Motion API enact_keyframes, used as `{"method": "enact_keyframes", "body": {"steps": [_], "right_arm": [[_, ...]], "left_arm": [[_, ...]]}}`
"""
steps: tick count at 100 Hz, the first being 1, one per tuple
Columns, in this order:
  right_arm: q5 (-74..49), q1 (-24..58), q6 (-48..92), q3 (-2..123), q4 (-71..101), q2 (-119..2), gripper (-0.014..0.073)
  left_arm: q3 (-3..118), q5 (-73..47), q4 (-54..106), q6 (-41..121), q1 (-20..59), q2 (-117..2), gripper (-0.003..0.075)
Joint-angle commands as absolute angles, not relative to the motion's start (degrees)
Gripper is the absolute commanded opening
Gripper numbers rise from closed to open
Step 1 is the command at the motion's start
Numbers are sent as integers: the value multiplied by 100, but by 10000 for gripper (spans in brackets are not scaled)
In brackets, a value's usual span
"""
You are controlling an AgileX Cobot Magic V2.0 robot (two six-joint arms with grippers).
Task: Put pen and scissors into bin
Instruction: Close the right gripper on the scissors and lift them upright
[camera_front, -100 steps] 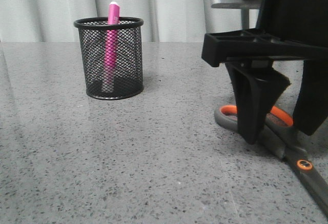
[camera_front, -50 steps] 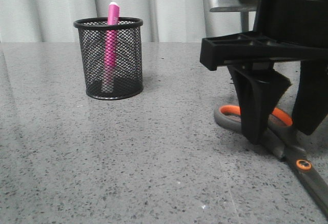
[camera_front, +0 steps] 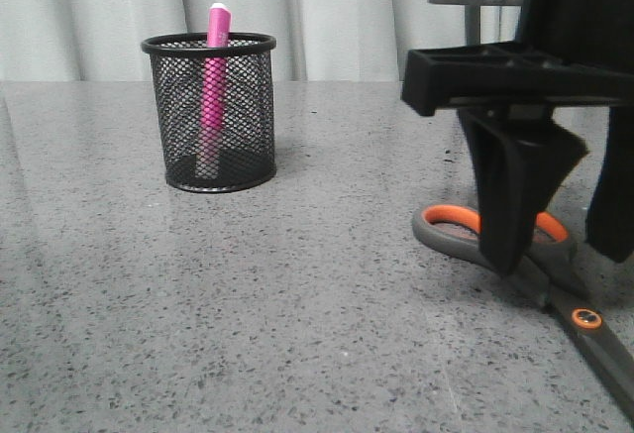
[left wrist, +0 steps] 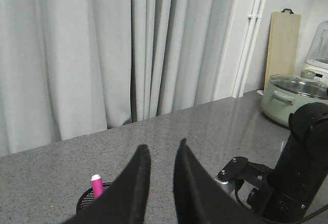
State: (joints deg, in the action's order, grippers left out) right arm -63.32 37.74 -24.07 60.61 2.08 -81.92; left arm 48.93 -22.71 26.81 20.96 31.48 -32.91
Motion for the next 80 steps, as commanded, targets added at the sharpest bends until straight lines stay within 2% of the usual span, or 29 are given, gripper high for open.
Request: {"method": "enact_keyframes", "body": {"steps": [1,53,62,76,80], "right_arm": [[-6239,3901,-2426,6175,260,-8112,403],[-5886,4047,-2820,5765,-204,-8338,391],[-5822,4047,-2820,5683,-219,-8338,280],[-5768,4047,-2805,5647,-415,-8338,-70],[-5717,4047,-2787,5647,-471,-8338,-68]], "left_arm": [[5024,-1888,2791,2074,3172,-3306,94],[5024,-1937,2851,2074,3172,-3306,94],[5024,-1937,2851,2074,3172,-3306,94],[5024,-1937,2851,2074,3172,-3306,94],[5024,-1937,2851,2074,3172,-3306,94]]}}
